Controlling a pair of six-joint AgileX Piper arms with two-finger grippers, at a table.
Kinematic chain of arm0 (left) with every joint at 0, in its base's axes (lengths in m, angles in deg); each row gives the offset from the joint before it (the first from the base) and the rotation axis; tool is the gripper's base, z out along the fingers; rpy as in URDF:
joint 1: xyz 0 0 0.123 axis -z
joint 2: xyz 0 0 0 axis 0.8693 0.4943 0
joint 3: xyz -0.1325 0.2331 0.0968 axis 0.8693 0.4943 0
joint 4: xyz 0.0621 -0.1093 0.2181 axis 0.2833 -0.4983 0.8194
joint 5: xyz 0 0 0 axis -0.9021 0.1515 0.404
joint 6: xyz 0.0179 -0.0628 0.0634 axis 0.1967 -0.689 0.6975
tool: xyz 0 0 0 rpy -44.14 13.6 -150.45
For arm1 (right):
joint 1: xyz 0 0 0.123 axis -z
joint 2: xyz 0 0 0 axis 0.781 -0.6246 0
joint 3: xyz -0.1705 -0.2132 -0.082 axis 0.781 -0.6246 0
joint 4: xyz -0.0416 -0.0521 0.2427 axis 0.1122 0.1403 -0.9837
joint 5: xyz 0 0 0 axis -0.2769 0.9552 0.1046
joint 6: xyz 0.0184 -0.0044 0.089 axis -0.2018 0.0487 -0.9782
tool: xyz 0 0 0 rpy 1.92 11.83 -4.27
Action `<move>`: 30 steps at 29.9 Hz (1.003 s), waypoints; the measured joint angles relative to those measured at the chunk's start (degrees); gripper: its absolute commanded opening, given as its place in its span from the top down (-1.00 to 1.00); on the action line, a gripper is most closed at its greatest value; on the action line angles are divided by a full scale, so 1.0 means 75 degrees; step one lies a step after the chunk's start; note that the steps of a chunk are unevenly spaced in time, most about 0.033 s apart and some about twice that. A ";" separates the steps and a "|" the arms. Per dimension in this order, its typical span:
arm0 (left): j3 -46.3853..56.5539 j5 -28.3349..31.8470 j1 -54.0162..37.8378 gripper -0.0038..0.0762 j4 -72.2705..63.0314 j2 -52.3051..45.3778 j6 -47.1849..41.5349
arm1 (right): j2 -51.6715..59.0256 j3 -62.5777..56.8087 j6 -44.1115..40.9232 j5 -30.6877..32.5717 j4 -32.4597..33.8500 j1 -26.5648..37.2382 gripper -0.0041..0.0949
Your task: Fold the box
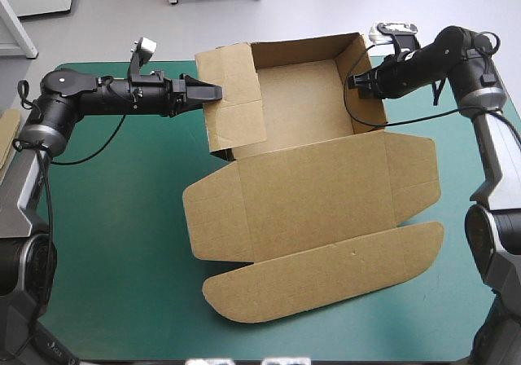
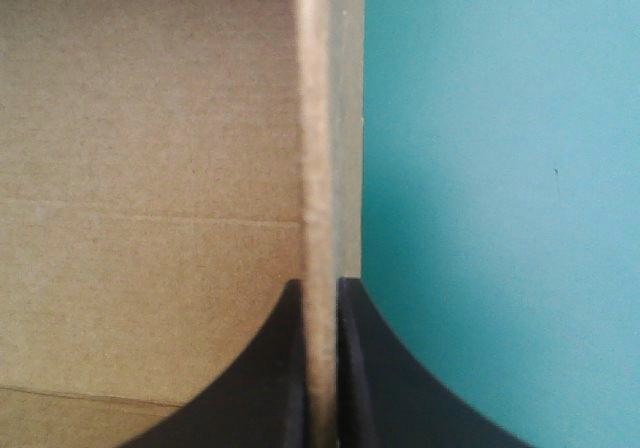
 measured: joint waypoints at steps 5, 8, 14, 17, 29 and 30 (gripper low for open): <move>0.0000 0.0174 0.0189 -0.38 0.0171 0.0000 -0.0071 | 0.0000 0.0000 -0.0234 -0.0016 0.0491 -0.0324 0.92; -0.0007 0.0438 0.0344 -0.38 0.0349 0.0000 -0.0161 | 0.0000 0.0000 -0.0474 -0.0090 0.0776 -0.0551 0.92; -0.0385 0.1143 0.0838 -0.38 0.1959 0.0000 -0.1086 | -0.0003 0.0000 -0.0785 -0.0161 0.1077 -0.0715 0.92; -0.0652 0.1421 0.1220 -0.38 0.3094 0.0000 -0.1883 | -0.0009 0.0000 -0.0914 -0.0161 0.1180 -0.0779 0.92; -0.1352 0.1475 0.2413 -0.33 0.7374 0.0016 -0.5040 | -0.0009 0.0000 -0.1375 -0.0275 0.1721 -0.1386 0.92; -0.1350 0.1475 0.2469 -0.33 0.7537 0.0035 -0.5168 | -0.0009 0.0000 -0.1415 -0.0294 0.1847 -0.1468 0.92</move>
